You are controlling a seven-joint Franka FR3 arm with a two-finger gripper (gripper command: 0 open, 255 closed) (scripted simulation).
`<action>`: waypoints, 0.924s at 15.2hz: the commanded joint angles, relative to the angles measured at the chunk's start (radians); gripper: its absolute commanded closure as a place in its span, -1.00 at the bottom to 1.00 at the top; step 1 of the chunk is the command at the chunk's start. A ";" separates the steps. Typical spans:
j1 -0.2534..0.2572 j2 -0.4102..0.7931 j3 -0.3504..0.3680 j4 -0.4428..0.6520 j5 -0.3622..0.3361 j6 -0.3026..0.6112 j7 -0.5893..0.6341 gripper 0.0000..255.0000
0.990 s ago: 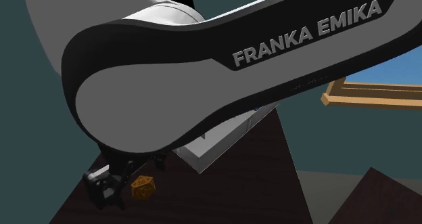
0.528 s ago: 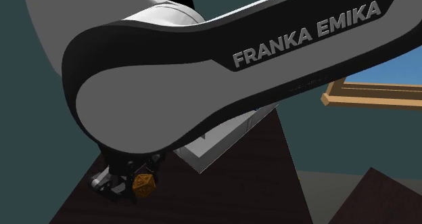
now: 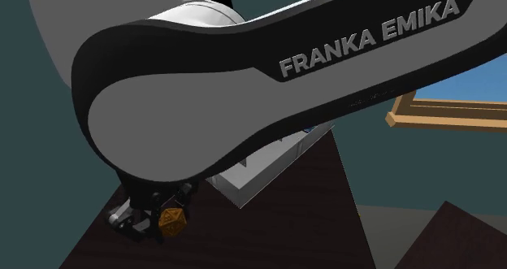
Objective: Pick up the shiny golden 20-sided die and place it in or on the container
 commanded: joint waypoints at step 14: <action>0.018 -0.015 0.009 0.175 0.012 -0.186 -0.014 1.00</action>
